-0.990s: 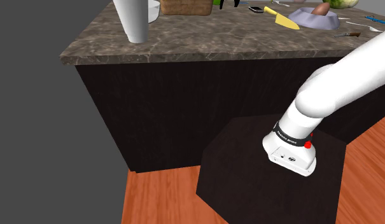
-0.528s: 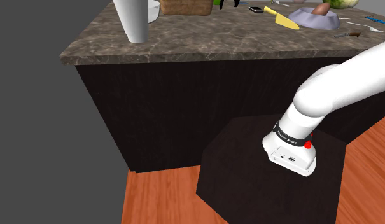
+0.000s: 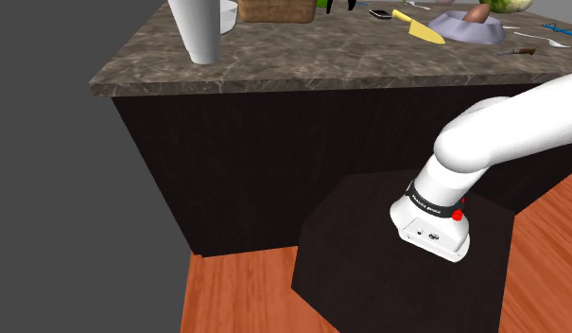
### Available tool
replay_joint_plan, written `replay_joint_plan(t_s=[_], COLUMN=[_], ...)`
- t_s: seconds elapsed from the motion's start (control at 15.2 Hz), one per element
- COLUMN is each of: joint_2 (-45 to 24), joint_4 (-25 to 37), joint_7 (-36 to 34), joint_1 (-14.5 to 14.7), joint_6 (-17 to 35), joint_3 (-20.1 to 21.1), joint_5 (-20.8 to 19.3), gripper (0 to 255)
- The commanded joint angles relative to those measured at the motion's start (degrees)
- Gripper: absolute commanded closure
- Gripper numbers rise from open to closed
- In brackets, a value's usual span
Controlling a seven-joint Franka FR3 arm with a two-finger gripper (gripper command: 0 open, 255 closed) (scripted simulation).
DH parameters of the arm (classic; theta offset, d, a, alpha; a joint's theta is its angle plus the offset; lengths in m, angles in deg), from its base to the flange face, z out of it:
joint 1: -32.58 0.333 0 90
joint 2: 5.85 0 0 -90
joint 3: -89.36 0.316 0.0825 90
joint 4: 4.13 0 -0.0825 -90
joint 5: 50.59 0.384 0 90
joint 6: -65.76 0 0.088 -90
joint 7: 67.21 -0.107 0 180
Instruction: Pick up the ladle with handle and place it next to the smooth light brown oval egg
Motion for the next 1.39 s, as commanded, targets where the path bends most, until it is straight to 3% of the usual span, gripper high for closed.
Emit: replay_joint_plan(t_s=[0.0,0.59,1.12,1.32], joint_2=[1.1,3.6,2.5,3.5], joint_4=[0.0,4.6,13.2,11.2], joint_7=[2.4,13.9,25.3,25.2], joint_1=[-0.6,-2.3,-0.9,-1.3], joint_6=[-0.7,-4.7,-7.8,-6.6], joint_3=[-1.7,-10.7,-20.9,-21.1], joint_5=[-1.2,-6.5,-10.8,-11.4], gripper=[255,255,255,255])
